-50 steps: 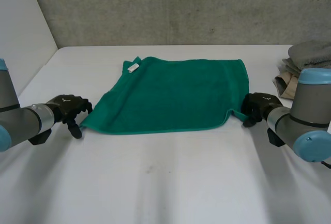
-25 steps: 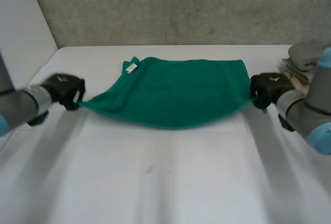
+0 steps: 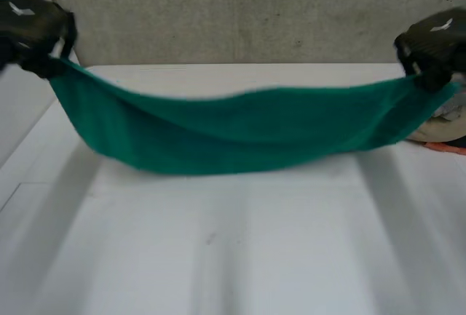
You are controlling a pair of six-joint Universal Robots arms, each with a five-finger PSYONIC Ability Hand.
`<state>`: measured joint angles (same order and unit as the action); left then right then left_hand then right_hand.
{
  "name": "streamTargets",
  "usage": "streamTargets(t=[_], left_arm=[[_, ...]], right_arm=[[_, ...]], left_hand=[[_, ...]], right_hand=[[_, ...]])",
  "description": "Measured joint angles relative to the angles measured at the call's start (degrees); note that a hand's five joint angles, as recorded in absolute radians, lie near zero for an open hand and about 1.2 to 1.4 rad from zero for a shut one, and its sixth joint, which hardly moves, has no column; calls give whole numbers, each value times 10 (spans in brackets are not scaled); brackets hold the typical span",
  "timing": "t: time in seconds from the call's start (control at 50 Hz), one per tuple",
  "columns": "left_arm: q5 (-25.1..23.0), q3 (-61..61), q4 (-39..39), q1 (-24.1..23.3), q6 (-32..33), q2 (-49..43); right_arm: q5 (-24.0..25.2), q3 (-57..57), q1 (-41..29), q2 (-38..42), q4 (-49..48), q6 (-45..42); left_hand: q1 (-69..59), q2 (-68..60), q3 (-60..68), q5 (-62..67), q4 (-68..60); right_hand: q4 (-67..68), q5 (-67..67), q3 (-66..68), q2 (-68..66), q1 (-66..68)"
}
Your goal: Fold the laundry.
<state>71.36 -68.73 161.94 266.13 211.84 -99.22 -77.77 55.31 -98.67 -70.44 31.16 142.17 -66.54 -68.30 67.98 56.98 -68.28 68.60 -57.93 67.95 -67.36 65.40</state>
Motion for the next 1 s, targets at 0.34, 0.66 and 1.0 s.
streamTargets(t=[0.34,0.66,1.0], left_arm=[[115,451,128,-54,-40,-307],[99,325,291,-37,-140,-240],[49,13,357,-16,62,-311]], right_arm=[[-96,-193,-58,187,-437,14],[-99,-115,-60,140,-532,121],[-3,131,-47,215,-473,74]], left_hand=[[0,-3,2,0,-2],[0,-3,2,0,-2],[0,-3,2,0,-2]], right_hand=[[1,0,3,0,0],[1,-3,3,0,0],[1,-3,3,0,0]])
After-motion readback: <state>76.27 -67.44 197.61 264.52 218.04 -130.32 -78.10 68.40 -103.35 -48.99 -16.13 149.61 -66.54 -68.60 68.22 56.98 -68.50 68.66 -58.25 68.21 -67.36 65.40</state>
